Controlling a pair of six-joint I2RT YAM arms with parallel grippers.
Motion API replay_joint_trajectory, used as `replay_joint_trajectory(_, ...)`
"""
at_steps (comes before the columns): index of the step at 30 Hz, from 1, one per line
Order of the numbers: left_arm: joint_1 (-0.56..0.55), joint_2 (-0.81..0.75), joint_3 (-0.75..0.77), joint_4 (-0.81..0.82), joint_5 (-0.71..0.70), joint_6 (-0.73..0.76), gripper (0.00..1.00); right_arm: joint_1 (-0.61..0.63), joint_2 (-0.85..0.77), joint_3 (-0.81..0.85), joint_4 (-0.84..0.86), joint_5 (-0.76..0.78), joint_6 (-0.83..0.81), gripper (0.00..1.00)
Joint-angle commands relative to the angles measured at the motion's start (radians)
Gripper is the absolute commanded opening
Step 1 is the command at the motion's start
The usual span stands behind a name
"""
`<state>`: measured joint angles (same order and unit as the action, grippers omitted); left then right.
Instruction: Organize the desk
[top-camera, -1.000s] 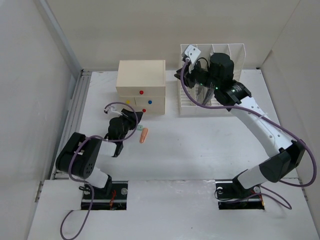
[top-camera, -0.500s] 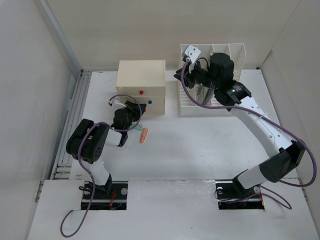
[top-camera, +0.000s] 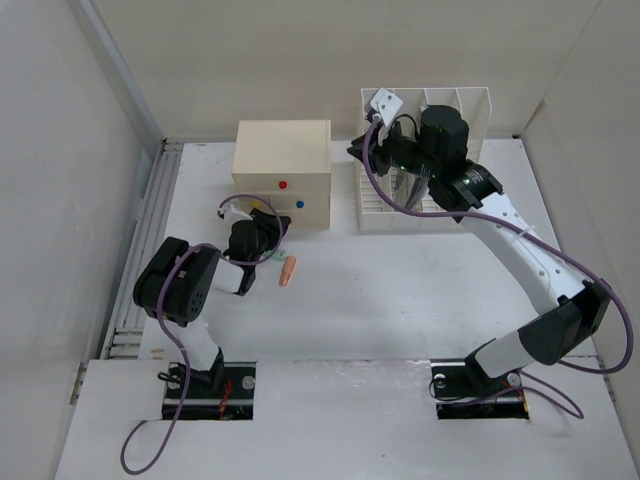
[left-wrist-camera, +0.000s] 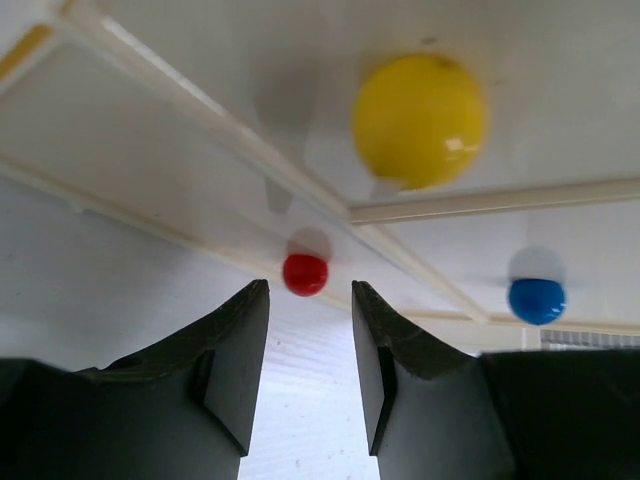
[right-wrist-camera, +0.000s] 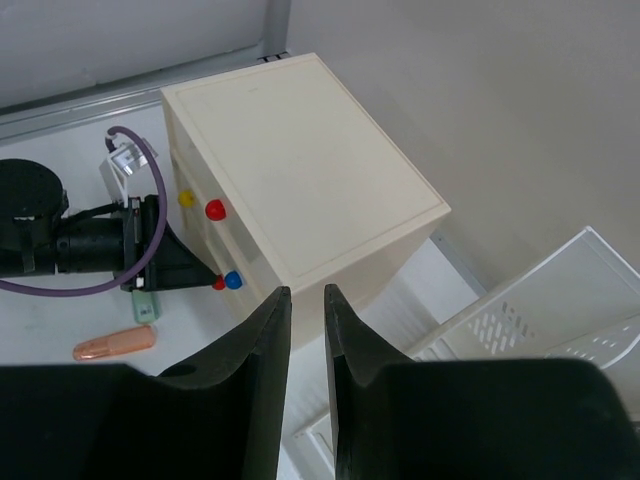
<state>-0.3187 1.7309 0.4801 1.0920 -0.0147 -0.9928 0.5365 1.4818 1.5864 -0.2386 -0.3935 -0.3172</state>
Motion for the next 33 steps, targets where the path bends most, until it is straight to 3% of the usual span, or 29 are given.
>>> replay_joint_trajectory(1, 0.0, 0.013, 0.017, -0.007, -0.021, 0.003, 0.35, -0.004, -0.021, -0.011, 0.064, -0.019, 0.015, 0.25)
replay_joint_trajectory(19, 0.0, 0.137, 0.1, 0.055, -0.021, -0.006, 0.34, -0.013, -0.021, -0.011, 0.064, -0.019, 0.015, 0.25)
replay_joint_trajectory(21, 0.0, 0.137, 0.1, 0.055, -0.021, -0.006, 0.22, -0.013, -0.012, -0.011, 0.064, -0.028, 0.015, 0.25)
replay_joint_trajectory(24, 0.0, 0.147, 0.109, 0.046, -0.03, -0.006, 0.13, -0.013, -0.012, -0.02, 0.064, -0.028, 0.015, 0.25)
replay_joint_trajectory(33, 0.0, 0.113, 0.054, 0.048, -0.039, -0.006, 0.04, -0.013, -0.003, -0.02, 0.064, -0.048, 0.015, 0.25)
